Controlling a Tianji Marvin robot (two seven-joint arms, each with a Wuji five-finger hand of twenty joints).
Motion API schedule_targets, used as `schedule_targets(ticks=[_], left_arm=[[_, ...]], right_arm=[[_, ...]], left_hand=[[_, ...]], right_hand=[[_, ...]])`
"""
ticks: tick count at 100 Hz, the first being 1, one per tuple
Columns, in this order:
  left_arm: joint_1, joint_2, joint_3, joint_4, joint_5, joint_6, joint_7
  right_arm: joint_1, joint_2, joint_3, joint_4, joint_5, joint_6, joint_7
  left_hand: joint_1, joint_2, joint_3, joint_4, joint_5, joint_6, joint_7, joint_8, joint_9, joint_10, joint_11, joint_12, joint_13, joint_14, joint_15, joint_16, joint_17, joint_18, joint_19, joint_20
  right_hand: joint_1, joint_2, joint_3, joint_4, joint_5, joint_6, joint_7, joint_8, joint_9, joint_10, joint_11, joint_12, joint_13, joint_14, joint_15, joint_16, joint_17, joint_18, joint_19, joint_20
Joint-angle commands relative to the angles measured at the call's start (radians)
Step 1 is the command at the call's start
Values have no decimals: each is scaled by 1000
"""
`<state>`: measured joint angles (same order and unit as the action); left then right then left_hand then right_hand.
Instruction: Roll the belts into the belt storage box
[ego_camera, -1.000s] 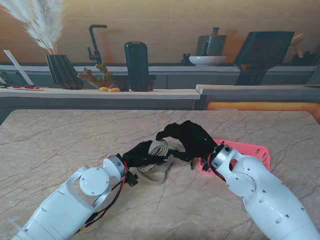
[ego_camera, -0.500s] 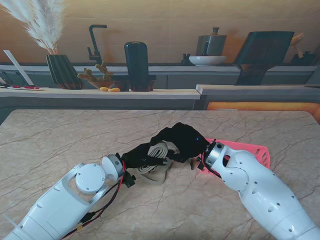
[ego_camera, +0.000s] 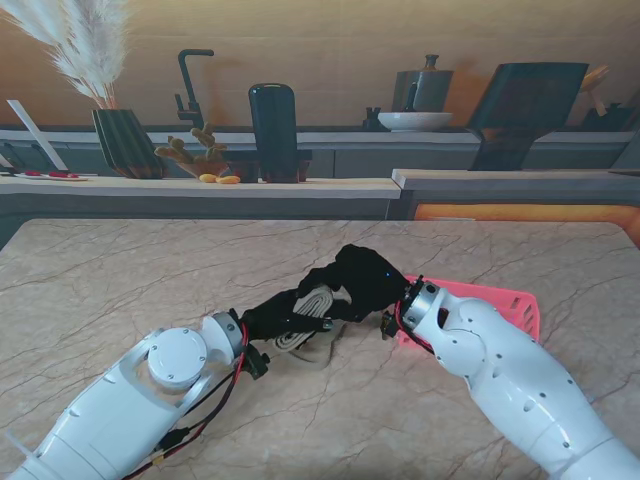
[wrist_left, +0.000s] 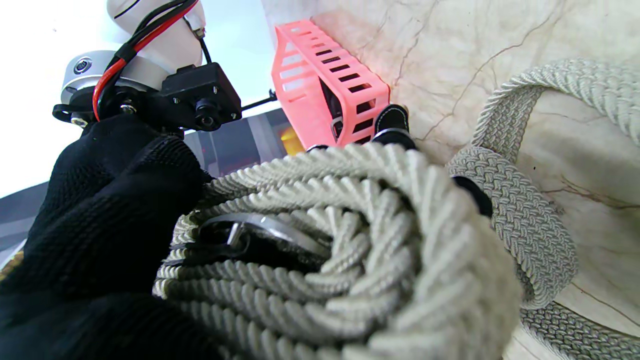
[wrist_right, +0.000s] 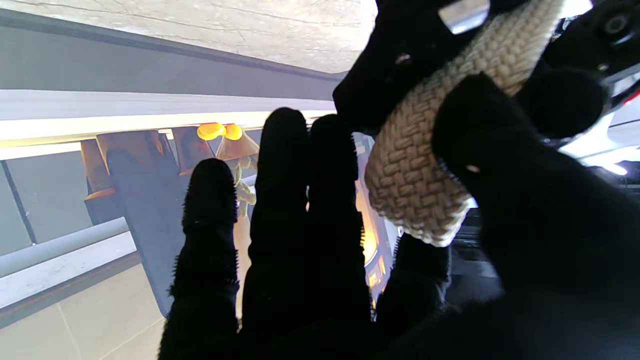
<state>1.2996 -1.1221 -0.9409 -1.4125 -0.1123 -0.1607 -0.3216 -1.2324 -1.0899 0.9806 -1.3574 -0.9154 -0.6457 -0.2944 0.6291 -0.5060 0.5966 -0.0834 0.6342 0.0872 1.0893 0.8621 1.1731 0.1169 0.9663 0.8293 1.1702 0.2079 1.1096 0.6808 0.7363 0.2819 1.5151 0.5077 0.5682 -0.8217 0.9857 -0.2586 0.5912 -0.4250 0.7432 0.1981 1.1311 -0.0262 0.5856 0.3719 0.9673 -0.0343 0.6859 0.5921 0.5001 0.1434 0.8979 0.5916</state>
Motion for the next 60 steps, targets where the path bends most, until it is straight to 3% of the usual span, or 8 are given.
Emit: schedule_targets(ticks=[1, 5, 20, 37, 45, 60], left_arm=[[1, -17, -3, -6, -5, -12, 17], [3, -19, -5, -3, -2, -17, 26], [4, -18, -10, 2, 10, -28, 31], [10, -21, -15, 0, 34, -22, 59], [14, -26, -20, 0, 44, -16, 83], [18, -32, -28, 1, 26, 4, 91]], right_arm=[[-19, -9, -1, -12, -13, 6, -1], [-26, -7, 6, -18, -18, 16, -2], [-56, -6, 44, -43, -9, 43, 14], [-91, -4, 92, -73, -5, 61, 24], [-109, -3, 115, -89, -7, 71, 23], [-143, -3, 155, -115, -14, 99, 11]], left_hand=[[-61, 2, 32, -13, -25, -19, -114, -29, -51, 7, -65, -25, -16, -10, -26, 28, -76, 12, -67, 1], [-87, 10, 39, 8, -38, -15, -211, -75, -99, 9, -124, -55, -76, 8, -100, 23, -130, 12, -132, 4], [-75, 21, -8, 12, -75, -29, -364, -176, -222, 12, -301, -153, -238, 37, -271, 6, -277, 8, -308, 2], [-41, 40, -50, 19, -133, -46, -489, -238, -355, 7, -503, -285, -392, 20, -491, -38, -404, 21, -509, 9], [-28, 44, -55, 21, -149, -47, -518, -251, -381, 7, -542, -313, -421, 16, -546, -53, -422, 31, -548, 18], [5, 59, -52, 24, -153, -42, -533, -258, -369, 8, -545, -319, -407, 13, -550, -48, -409, 21, -551, 29]], right_hand=[[47, 132, 54, -7, 266, -132, 367, 42, 99, -78, -3, 6, 16, -41, 1, 12, 9, -17, 32, 4], [50, 126, 61, -7, 270, -131, 371, 40, 101, -78, -6, 7, 17, -40, -1, 10, 10, -17, 33, 3], [48, 121, 77, -12, 275, -128, 380, 34, 106, -75, -15, 15, 23, -39, -12, 5, 12, -16, 37, -4], [48, 124, 78, -12, 275, -128, 383, 37, 106, -74, -15, 22, 25, -38, -20, 2, 11, -14, 37, -7], [48, 124, 80, -13, 274, -124, 384, 40, 106, -70, -15, 25, 27, -34, -24, 0, 9, -10, 36, -9], [48, 126, 83, -13, 275, -108, 382, 42, 107, -63, -14, 27, 28, -28, -26, 1, 7, -2, 34, -12]])
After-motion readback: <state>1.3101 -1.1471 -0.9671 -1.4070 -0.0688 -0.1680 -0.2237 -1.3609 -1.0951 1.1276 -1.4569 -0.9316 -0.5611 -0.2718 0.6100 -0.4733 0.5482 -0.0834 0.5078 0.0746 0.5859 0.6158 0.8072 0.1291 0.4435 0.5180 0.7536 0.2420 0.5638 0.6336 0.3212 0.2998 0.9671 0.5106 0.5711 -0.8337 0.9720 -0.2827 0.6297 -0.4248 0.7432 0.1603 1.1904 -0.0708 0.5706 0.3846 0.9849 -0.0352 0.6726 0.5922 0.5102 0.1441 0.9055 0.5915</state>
